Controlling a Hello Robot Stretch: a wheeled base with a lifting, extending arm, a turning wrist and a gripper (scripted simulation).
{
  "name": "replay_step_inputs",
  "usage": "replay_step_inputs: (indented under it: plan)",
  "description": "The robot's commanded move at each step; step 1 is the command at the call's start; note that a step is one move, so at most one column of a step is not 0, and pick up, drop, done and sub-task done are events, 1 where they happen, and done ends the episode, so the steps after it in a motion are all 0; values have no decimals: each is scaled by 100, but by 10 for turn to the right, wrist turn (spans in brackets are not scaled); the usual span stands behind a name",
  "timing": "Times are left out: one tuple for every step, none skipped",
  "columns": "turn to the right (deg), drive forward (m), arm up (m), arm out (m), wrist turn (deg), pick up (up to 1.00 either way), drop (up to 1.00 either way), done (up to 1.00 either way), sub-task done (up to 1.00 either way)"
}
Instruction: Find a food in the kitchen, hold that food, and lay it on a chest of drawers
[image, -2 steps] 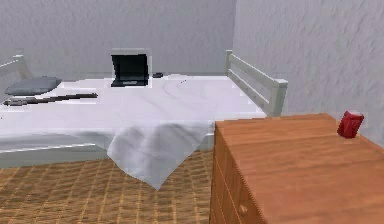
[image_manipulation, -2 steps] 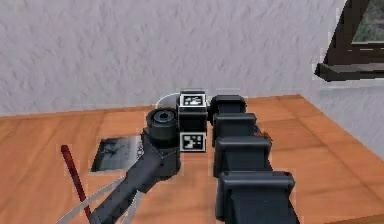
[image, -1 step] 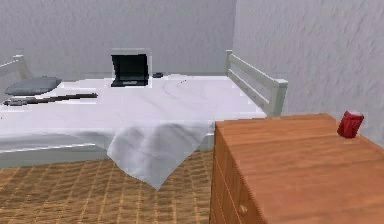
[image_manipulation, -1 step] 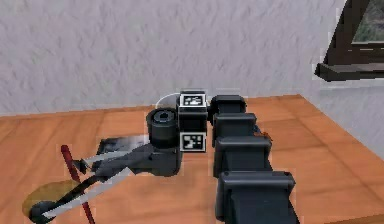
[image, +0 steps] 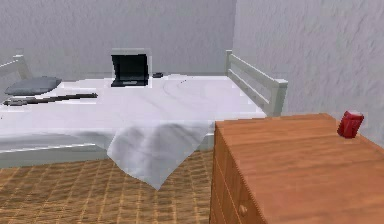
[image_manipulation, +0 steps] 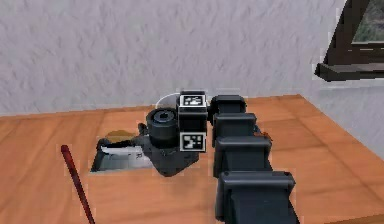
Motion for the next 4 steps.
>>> replay_step_inputs:
  plan:
    - [0, 0, 0, 0, 120, 0, 0, 0, 0]
    - [0, 0, -12, 0, 0, 0, 0, 0, 0]
    - [0, 0, 0, 0, 0, 0, 100, 0, 0]
    - [0, 0, 0, -10, 0, 0, 0, 0, 0]
